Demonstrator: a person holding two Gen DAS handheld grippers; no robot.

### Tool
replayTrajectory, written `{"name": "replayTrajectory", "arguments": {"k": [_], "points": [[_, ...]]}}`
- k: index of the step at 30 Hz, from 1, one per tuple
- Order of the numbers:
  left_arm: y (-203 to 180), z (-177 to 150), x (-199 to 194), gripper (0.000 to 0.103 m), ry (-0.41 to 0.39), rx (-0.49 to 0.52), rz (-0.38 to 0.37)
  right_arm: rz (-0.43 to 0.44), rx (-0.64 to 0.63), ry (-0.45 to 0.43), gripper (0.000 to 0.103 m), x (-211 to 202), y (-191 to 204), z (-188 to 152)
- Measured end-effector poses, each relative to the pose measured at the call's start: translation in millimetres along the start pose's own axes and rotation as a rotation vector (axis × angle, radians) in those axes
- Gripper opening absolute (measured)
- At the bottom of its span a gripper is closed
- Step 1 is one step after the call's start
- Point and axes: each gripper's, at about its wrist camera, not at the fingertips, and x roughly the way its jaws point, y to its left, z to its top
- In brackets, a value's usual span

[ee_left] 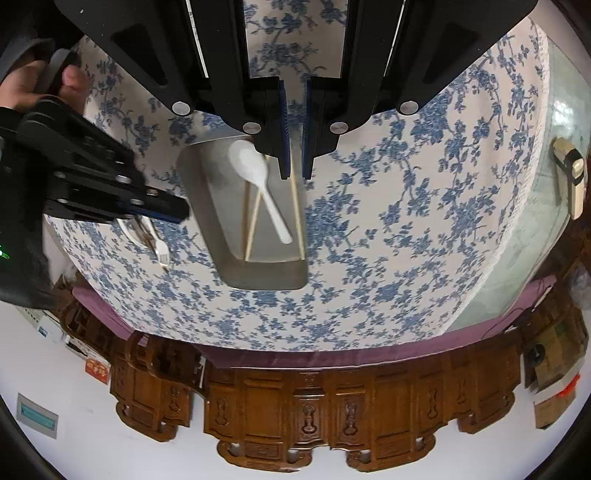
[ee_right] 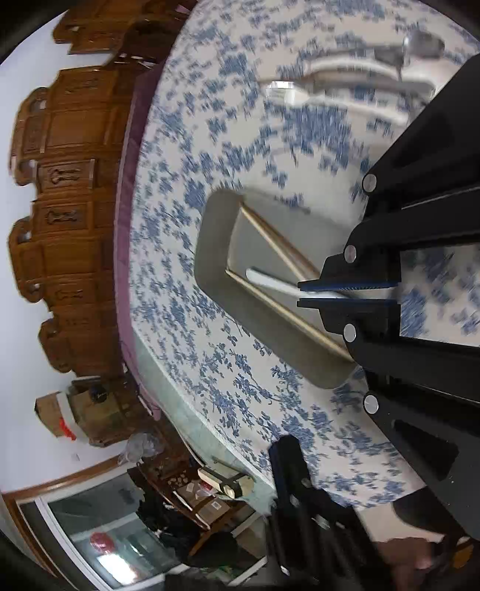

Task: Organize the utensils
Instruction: 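Lower the white spoon into the metal tray and open the right tool, then move the open right tool back toward the remaining forks and spoons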

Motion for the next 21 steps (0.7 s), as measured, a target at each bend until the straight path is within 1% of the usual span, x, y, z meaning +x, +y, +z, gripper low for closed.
{"name": "replayTrajectory", "arguments": {"k": [1, 2, 3, 4, 5, 7, 8, 9, 11, 13, 14, 15, 18, 21], "points": [[-5.0, 0.8, -0.7, 0.005, -0.002, 0.006, -0.004, -0.005, -0.009, -0.016, 0.006, -9.0, -2.8, -3.3], [-8.2, 1.2, -1.4, 0.008, -0.003, 0.01, -0.006, -0.009, -0.015, -0.03, 0.01, -18.2, -7.2, -6.0], [-12.9, 1.9, -2.3, 0.016, -0.006, 0.016, -0.01, -0.013, -0.019, -0.046, 0.018, -30.3, -13.5, -10.3], [-16.2, 2.2, -3.2, 0.02, -0.01, 0.02, -0.012, -0.019, -0.021, -0.054, 0.021, -38.0, -18.5, -13.3], [-21.6, 2.6, -4.5, 0.024, -0.015, 0.029, -0.016, -0.029, -0.026, -0.065, 0.021, -47.1, -23.9, -17.1], [-33.1, 2.9, -5.9, 0.026, -0.019, 0.048, -0.024, -0.052, -0.036, -0.076, 0.021, -62.0, -34.0, -23.5], [-37.3, 3.0, -6.5, 0.028, -0.02, 0.054, -0.028, -0.063, -0.038, -0.084, 0.021, -69.1, -39.6, -26.2], [-43.1, 3.1, -7.2, 0.033, -0.024, 0.061, -0.035, -0.077, -0.04, -0.092, 0.021, -78.0, -46.8, -29.3], [-54.6, 2.8, -7.2, 0.035, -0.028, 0.074, -0.045, -0.098, -0.036, -0.108, 0.025, -91.2, -58.0, -34.5], [-66.0, 2.0, -6.0, 0.037, -0.026, 0.083, -0.06, -0.115, -0.022, -0.125, 0.035, -102.6, -71.5, -38.0], [-70.5, 1.5, -5.7, 0.045, -0.026, 0.086, -0.065, -0.12, -0.018, -0.13, 0.036, -106.3, -77.5, -39.0], [-77.0, 0.6, -5.3, 0.047, -0.028, 0.092, -0.074, -0.129, -0.01, -0.133, 0.037, -109.9, -84.6, -40.3], [-92.5, -2.2, -2.5, 0.047, -0.023, 0.104, -0.096, -0.149, 0.02, -0.14, 0.037, -117.4, -107.6, -45.8], [-107.7, -5.8, 3.1, 0.047, -0.01, 0.109, -0.122, -0.147, 0.054, -0.139, 0.037, -117.0, -126.8, -52.9]]}}
